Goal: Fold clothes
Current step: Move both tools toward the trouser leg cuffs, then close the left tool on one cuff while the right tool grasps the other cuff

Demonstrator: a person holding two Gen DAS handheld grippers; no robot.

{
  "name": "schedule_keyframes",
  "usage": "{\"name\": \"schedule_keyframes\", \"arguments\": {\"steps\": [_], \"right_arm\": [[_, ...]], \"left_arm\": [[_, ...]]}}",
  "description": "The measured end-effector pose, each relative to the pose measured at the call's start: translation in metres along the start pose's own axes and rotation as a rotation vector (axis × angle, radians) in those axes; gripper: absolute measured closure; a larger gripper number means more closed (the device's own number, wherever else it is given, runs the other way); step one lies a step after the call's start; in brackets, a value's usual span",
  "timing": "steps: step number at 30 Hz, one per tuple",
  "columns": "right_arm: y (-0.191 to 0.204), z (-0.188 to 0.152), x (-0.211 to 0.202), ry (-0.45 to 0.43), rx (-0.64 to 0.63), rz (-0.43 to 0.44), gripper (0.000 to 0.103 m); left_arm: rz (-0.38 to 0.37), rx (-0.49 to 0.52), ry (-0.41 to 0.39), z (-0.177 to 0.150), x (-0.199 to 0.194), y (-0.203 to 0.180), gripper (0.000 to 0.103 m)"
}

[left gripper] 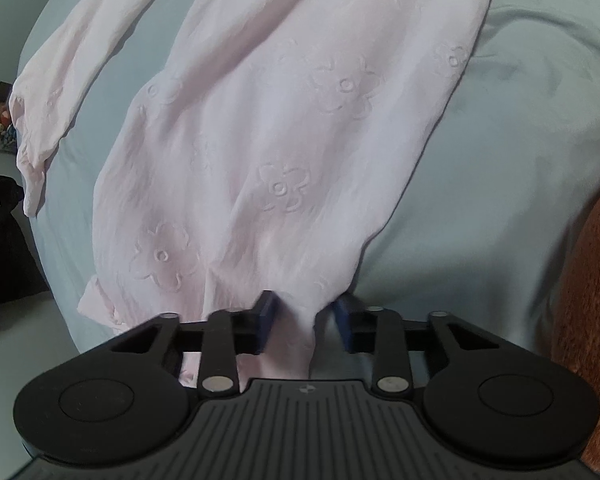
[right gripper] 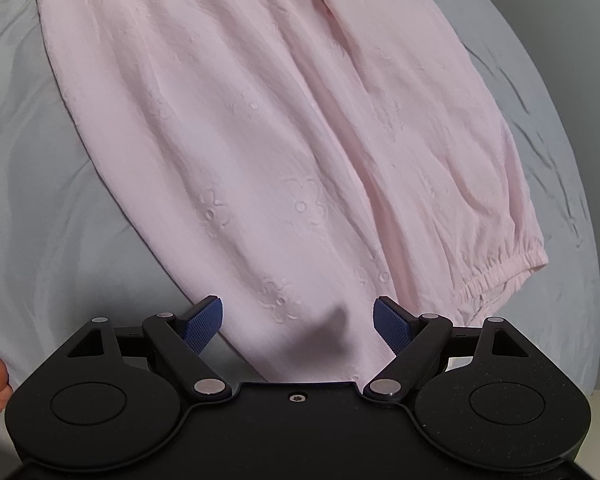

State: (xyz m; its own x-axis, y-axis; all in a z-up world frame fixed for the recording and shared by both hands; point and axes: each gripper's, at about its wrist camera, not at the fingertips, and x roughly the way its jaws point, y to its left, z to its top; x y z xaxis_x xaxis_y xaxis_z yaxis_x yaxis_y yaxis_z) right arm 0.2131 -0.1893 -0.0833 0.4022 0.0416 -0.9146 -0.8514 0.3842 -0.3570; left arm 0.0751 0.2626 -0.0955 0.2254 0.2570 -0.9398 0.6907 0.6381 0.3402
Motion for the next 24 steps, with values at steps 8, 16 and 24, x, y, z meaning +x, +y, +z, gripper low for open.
{"name": "schedule_keyframes", "arguments": {"steps": [8, 16, 24], "right_arm": [[0.003, -0.005, -0.003, -0.02, -0.032, -0.045, 0.022], [0.0, -0.022, -0.005, -0.005, -0.09, -0.038, 0.028], [0.02, -0.03, 0.01, 0.055, -0.234, -0.019, 0.054]], "left_arm": [[0.036, 0.005, 0.01, -0.001, -0.002, 0.003, 0.101], [0.024, -0.074, 0.018, -0.005, -0.004, 0.022, 0.101], [0.035, -0.101, 0.028, -0.003, -0.005, 0.011, 0.101]]}}
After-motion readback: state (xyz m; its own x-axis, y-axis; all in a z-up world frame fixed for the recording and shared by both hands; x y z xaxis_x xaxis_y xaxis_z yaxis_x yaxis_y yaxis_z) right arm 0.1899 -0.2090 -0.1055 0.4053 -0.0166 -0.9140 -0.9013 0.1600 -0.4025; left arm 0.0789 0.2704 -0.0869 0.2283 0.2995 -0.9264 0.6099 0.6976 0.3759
